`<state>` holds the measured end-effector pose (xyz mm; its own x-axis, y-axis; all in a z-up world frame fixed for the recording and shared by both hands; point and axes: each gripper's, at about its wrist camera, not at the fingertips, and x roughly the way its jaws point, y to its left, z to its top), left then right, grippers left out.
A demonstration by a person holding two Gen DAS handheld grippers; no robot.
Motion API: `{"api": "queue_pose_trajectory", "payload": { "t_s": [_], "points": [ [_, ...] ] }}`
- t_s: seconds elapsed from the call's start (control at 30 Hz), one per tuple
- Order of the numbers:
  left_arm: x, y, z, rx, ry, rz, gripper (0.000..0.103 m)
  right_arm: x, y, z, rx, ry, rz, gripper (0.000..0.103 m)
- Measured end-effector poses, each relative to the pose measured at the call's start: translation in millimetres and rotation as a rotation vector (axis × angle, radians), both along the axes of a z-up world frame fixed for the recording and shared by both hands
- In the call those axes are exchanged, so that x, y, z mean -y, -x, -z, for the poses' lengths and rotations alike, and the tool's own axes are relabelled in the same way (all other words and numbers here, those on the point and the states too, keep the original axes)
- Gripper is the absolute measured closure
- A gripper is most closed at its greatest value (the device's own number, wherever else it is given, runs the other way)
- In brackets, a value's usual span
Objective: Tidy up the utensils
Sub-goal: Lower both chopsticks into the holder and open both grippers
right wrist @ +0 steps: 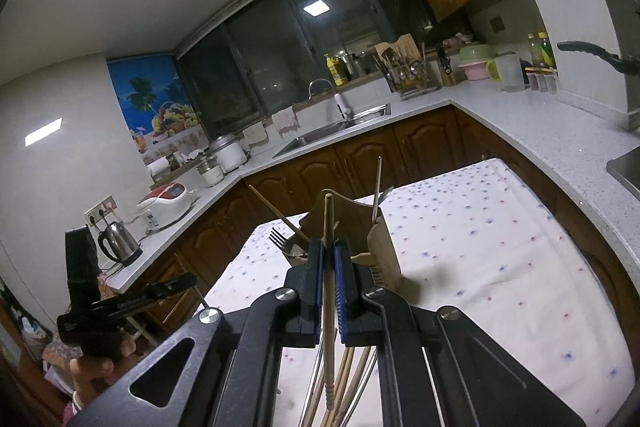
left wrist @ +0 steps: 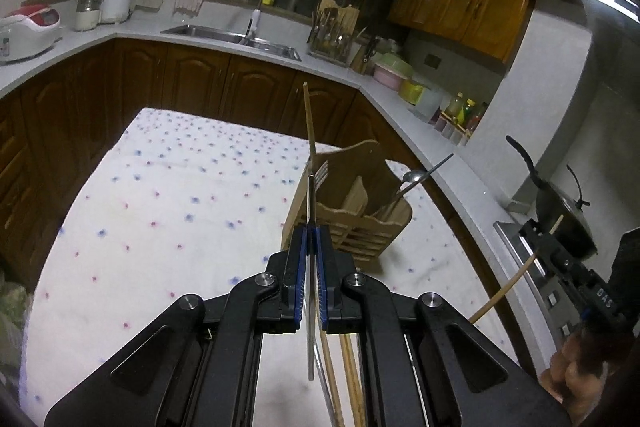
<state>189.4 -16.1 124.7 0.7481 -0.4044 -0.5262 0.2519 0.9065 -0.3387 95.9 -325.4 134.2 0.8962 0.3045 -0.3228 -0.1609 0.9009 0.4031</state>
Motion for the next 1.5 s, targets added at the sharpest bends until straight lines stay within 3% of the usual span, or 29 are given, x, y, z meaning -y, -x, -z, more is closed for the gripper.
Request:
{"api": "queue_pose_trajectory", "payload": {
  "t_s": [0.6, 1.03, 1.23, 1.37, 1.5],
  "points": [
    [8, -13, -37, 0.109, 0.017, -0.018, 0.099, 2, -22, -10, 0.020, 0.007, 0.016, 0.097],
    [15, -64, -90, 0.276, 0.098, -0.126, 0.099, 9, -84, -56, 0.166, 0.033, 0.099, 0.097],
    [30, -102, -72, 0.272, 0.094, -0.187, 0.099, 7, -112, -51, 0.201, 0.041, 0.162, 0.097],
    [44, -120, -43, 0.269, 0.038, -0.189, 0.099, 1, -128, -32, 0.211, 0.068, 0.197, 0.097],
    [50, -127, -14, 0.217, 0.017, -0.162, 0.099, -9, -139, -9, 0.198, 0.099, 0.200, 0.097]
  ]
}}
